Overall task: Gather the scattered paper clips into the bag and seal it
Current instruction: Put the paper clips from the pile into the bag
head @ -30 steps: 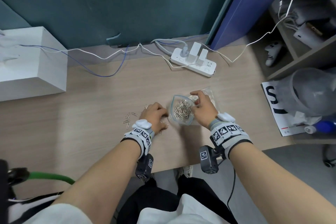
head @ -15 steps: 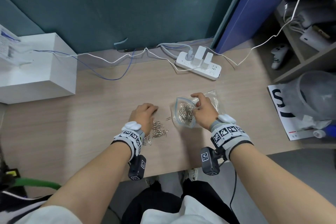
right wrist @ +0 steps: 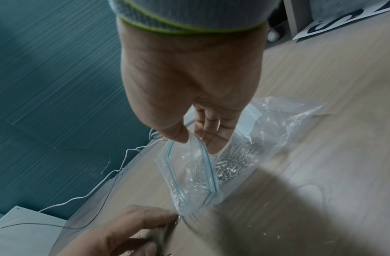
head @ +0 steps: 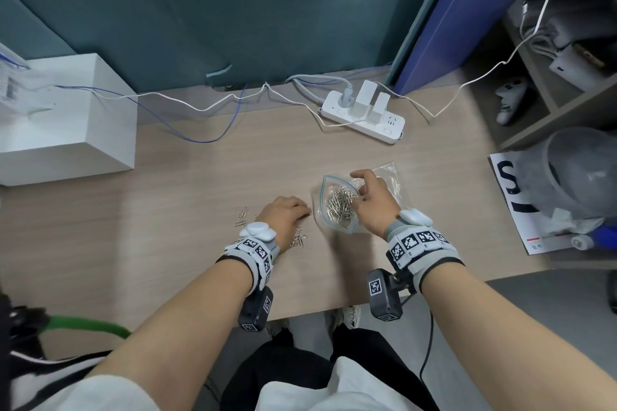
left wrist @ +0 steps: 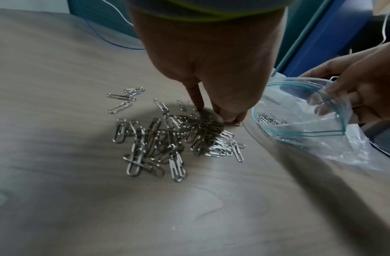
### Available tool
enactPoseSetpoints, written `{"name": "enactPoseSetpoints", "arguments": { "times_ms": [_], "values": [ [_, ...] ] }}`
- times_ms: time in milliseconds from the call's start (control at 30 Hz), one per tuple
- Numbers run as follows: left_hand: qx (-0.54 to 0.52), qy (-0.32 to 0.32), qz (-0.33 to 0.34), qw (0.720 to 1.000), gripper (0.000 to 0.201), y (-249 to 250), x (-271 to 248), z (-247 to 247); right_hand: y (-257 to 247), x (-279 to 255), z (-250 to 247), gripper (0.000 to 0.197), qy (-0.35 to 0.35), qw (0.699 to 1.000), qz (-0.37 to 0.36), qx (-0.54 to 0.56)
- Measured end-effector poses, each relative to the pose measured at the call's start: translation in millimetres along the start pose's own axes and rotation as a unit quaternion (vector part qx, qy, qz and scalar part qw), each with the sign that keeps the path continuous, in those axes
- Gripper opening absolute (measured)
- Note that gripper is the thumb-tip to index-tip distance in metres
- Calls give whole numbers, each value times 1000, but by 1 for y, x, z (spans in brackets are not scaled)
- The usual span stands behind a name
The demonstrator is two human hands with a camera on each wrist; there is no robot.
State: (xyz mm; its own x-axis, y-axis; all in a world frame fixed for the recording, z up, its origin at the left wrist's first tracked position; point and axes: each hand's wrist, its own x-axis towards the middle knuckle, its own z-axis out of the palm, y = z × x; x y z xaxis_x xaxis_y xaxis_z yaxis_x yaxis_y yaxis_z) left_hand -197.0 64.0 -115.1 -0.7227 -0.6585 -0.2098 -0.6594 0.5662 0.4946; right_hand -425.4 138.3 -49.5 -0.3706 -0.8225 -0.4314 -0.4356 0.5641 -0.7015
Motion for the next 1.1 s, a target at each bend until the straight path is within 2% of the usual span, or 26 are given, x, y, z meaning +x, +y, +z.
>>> {"name": "enactPoseSetpoints", "arguments": {
  "times_ms": [167, 433, 667, 833, 1100],
  "values": [
    [13, -14, 28, 999, 24, -7, -17, -9, 0, 1, -2, 55, 0, 1000, 0, 0],
    [38, -82, 7, 996, 45, -13, -37, -17, -1, 1, 1, 52, -4, 1000, -13, 0],
    [-6, -51, -12, 999, 26, -17, -37, -10, 0, 0, 4, 54, -5, 1000, -9, -2],
    [-34, -19, -105, 994, 15, -9, -30, -14, 0, -1, 6, 55, -7, 1000, -5, -6],
    [-98, 23, -193, 976, 17, -3, -19, -23, 1, -1, 9, 56, -8, 1000, -7, 4]
  ]
}}
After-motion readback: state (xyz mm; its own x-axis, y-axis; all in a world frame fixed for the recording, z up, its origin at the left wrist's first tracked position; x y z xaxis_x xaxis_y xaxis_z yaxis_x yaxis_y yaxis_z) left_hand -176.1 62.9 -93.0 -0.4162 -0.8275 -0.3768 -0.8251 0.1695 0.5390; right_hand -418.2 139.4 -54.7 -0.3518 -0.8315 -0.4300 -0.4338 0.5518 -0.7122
